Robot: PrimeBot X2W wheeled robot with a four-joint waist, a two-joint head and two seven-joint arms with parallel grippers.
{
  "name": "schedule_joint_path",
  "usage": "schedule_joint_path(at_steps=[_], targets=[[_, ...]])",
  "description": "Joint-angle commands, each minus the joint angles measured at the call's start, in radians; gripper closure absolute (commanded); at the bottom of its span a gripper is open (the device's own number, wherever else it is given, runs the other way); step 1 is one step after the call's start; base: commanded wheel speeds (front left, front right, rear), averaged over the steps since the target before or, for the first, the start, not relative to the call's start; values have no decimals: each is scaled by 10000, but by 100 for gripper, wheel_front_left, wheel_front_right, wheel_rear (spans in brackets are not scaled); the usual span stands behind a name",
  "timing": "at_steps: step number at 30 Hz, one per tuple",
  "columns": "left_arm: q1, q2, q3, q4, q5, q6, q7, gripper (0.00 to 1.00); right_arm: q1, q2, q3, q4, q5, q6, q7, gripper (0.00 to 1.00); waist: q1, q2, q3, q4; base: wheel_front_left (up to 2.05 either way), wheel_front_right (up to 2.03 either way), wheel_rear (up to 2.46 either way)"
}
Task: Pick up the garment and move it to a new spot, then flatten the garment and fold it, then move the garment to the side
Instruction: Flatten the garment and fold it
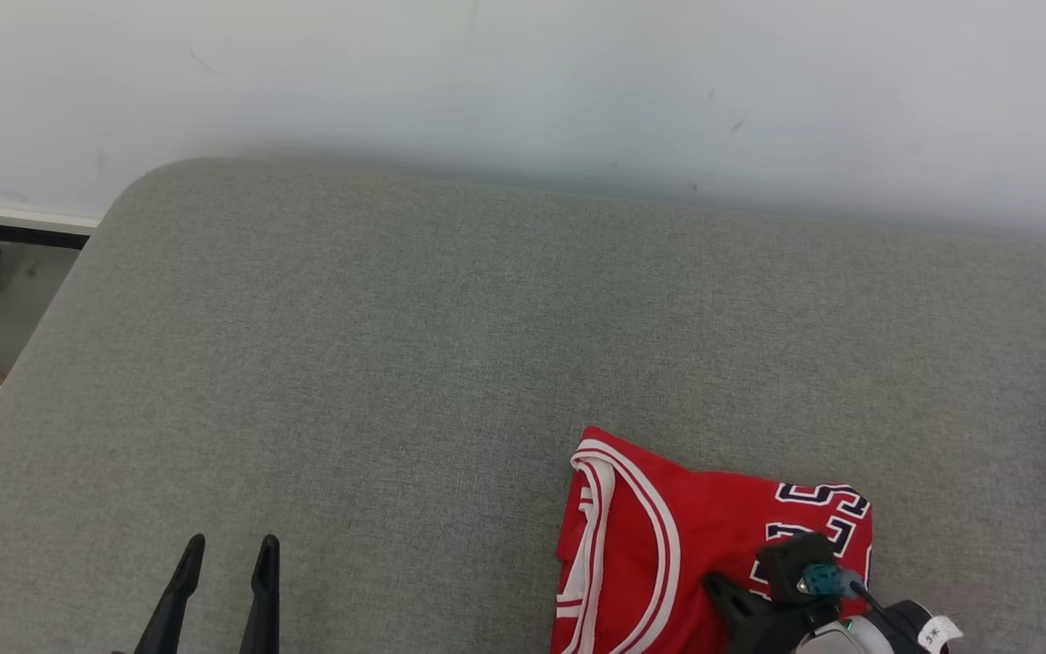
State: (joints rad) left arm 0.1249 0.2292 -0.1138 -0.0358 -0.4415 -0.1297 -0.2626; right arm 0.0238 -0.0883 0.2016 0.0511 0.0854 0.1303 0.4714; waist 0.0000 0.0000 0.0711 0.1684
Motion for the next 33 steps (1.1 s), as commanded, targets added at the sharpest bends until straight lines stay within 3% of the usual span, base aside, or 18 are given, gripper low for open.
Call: schedule_joint_path(at_steps=[1,24,33], targets=[[-50,47,-13,45,-102,-4,-28,0,-295,79,92,455,-98,8,-245,100,0,0,5,51,0,0,0],[-43,92,-195,205,-92,4,-30,0,-2321,360,1269,3612,834,8,-1221,100,0,0,-281,-30,0,0,0],[213,48,6,78,-33,4,-28,0,-2000,232,900,3132,1049,8,-761,98,0,0,-362,91,0,0,0]])
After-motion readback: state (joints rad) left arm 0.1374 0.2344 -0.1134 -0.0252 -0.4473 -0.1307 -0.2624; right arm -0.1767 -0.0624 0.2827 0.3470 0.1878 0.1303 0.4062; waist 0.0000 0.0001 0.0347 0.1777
